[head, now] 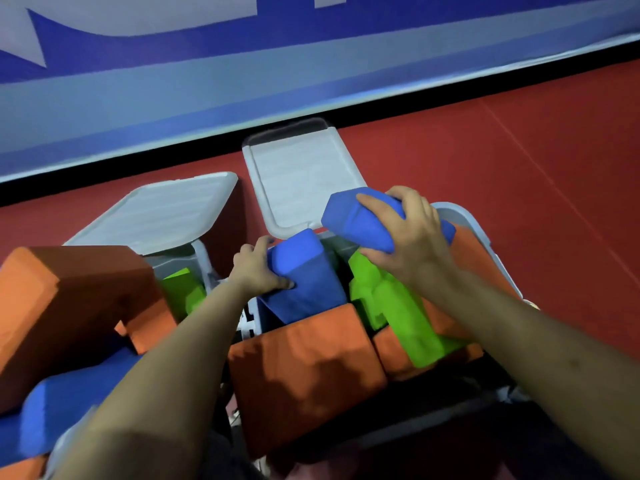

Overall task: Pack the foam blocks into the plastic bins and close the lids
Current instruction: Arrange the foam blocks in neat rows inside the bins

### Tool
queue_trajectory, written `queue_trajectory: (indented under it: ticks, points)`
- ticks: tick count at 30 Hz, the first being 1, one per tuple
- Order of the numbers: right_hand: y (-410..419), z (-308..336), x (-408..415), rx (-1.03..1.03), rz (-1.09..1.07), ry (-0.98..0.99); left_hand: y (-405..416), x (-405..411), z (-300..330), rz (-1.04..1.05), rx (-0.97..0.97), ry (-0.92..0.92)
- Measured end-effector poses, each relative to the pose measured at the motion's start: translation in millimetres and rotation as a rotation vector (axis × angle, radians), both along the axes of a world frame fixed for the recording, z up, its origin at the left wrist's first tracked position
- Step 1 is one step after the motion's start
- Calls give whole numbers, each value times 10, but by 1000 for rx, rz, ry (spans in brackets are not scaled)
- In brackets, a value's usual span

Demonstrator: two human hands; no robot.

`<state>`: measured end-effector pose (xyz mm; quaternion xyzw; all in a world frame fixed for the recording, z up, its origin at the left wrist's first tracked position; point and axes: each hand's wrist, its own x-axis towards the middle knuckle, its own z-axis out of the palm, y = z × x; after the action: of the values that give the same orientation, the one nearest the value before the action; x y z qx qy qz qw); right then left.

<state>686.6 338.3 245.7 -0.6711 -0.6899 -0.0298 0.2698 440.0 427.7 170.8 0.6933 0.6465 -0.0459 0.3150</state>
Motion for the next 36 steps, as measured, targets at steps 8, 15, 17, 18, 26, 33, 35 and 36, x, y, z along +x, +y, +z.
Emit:
queue_trajectory:
  ticks: [8,15,17,18,26,33,35,36]
  points:
    - [14,377,-19,-42,-223,428,-316,11,409,44,104,84]
    - [71,813,-182,-205,-320,429,-414,-45,449,331,-58,145]
    - [78,817,-252,-256,-310,432,-426,-70,439,349,-63,129]
    - [81,794,-290,-276,-309,444,-457,-57,435,330,-43,133]
    - [98,362,-506,-389,-358,502,-571,34,248,264,25,107]
    - [185,-37,-597,-497,-430,526,-636,18,56,218,16,71]
    - [215,-104,-646,-601,-295,531,-635,6,33,230,2,60]
    - [220,-162,-678,-673,-203,528,-636,2,21,241,-11,40]
